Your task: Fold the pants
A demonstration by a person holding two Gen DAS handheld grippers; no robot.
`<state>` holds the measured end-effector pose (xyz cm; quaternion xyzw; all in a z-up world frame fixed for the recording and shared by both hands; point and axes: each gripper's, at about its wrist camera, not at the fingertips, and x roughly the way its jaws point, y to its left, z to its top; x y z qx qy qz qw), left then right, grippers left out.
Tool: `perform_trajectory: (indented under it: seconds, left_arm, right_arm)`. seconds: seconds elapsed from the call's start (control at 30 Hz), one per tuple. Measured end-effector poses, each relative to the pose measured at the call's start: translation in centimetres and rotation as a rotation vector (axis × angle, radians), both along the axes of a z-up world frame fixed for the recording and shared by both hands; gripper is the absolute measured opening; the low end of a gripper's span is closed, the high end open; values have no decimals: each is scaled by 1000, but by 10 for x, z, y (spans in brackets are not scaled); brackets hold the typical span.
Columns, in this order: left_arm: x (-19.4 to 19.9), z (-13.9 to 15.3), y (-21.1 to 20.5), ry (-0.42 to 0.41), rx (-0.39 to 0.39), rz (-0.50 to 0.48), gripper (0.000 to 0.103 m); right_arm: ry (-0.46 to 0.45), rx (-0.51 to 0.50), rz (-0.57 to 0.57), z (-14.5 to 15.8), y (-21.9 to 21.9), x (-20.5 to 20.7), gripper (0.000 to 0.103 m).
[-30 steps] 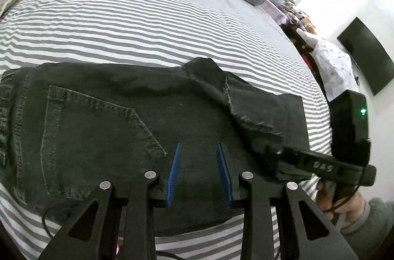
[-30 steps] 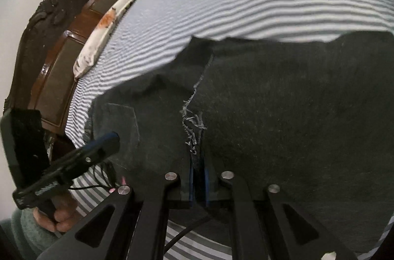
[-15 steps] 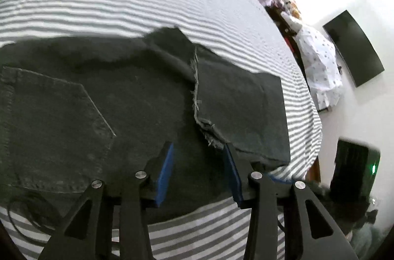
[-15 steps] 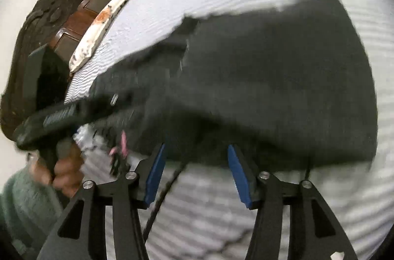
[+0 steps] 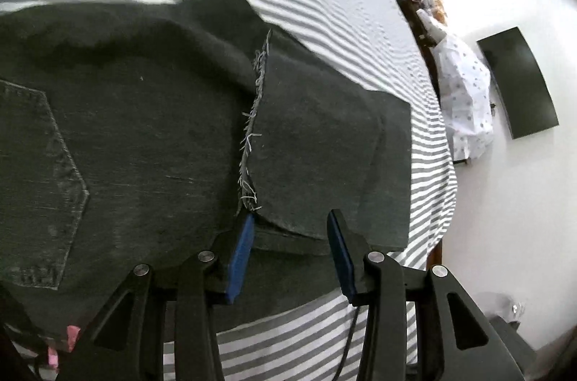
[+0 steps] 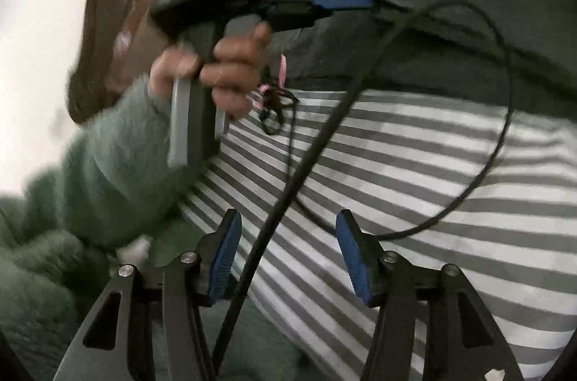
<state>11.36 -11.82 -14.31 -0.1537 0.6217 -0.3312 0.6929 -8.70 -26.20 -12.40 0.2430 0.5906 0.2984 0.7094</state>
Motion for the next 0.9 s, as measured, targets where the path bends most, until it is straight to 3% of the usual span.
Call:
perform_trajectory:
  seconds: [0.1, 0.27, 0.33, 0.37, 0.43, 0.5, 0.63, 0.77, 0.83, 0.9]
  left_arm:
    - [-1, -5, -2, 0, 16, 15, 43]
    - [-1, -5, -4, -28, 14, 48, 41]
    - [-1, -5, -7, -41, 10, 49, 30]
    - [-1, -5, -8, -45, 12, 48, 26]
    - [-3, -5, -10, -52, 8, 42, 9]
    - [-5, -3, -12, -82, 21, 42, 5]
    - [-7, 5, -13, -115, 15, 48, 3]
    - [-7, 7, -10, -107, 0, 66, 3]
    - [-8, 8, -10, -112, 1, 71, 3]
    - [-8, 8, -6, -115, 1, 73, 3]
  right_arm:
    - [-64, -128, -144, 7, -23, 4, 56]
    - [-49, -17, -525, 1, -95, 11, 63]
    - [-35, 4, -608, -4, -112, 12, 64]
    - [-22, 16, -632, -9, -119, 14, 64]
    - [6, 27, -685, -17, -129, 17, 64]
    - [33, 54, -731, -27, -140, 17, 64]
    - [99, 119, -803, -48, -159, 18, 65]
    - [148, 73, -856, -62, -170, 30, 62]
    - [155, 74, -869, -65, -172, 31, 57]
    - [174, 37, -887, -70, -175, 35, 43]
